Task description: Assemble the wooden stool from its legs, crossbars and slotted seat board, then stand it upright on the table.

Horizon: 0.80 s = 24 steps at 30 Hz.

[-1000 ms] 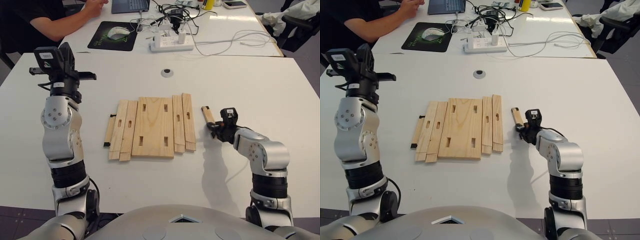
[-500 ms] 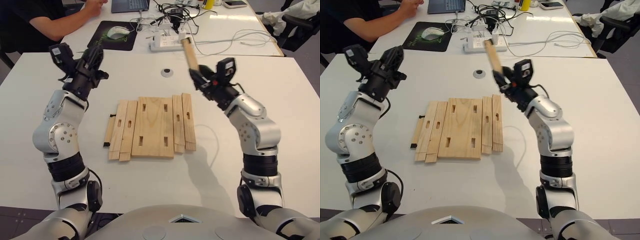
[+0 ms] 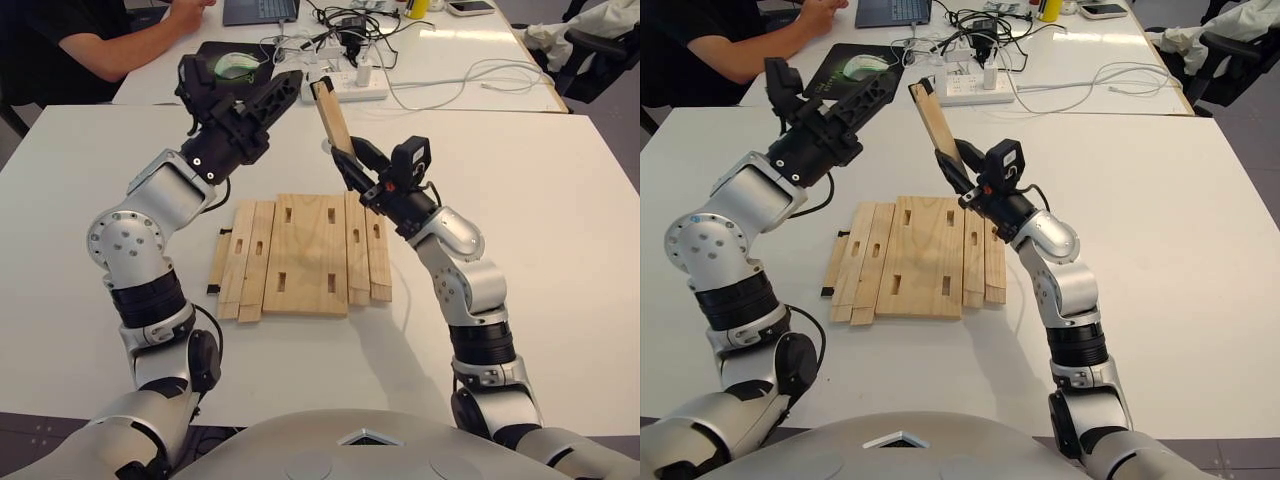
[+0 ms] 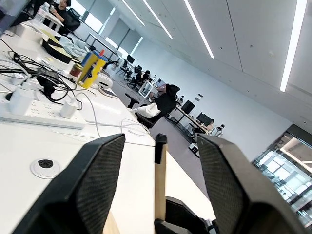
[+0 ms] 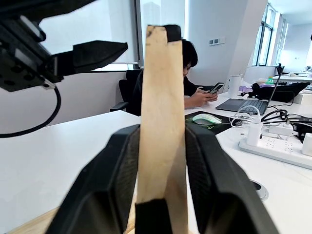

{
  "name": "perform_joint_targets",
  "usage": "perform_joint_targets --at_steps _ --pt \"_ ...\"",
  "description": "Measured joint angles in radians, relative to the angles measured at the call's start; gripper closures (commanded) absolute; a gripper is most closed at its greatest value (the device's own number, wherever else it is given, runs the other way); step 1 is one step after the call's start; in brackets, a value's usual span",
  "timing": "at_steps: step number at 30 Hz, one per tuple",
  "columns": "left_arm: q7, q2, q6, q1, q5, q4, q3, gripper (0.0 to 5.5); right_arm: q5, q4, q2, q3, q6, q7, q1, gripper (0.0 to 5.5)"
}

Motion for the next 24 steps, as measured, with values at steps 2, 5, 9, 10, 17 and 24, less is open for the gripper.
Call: perform_joint_targets --at_steps 2,5,9,10,17,24 --pt "0.005 0.003 0.016 0.0 -0.006 0.001 -0.018 2.79 -0.003 0.008 0.006 0.007 -0.015 0.001 0.001 4.17" --pt "0.01 0.01 0.029 0.0 -0.009 0.003 -0.043 2.79 -0.016 0.017 0.016 0.024 -0.038 0.002 0.002 4.17" --pt "0.011 0.024 0.028 0.0 0.012 0.021 -0.068 2.79 -0.022 0.023 0.017 0.045 -0.061 0.01 0.007 4.17" --pt "0.011 0.03 0.028 0.0 0.013 0.022 -0.069 2.79 -0.024 0.023 0.016 0.049 -0.067 0.011 0.009 4.17" --pt "0.011 0.041 0.023 0.0 0.023 0.022 -0.076 2.79 -0.043 0.024 0.013 0.066 -0.08 0.023 0.025 4.17" --pt "0.006 0.054 0.013 0.0 0.031 0.019 -0.077 3.43 -0.045 0.025 0.013 0.068 -0.08 0.033 0.025 4.17"
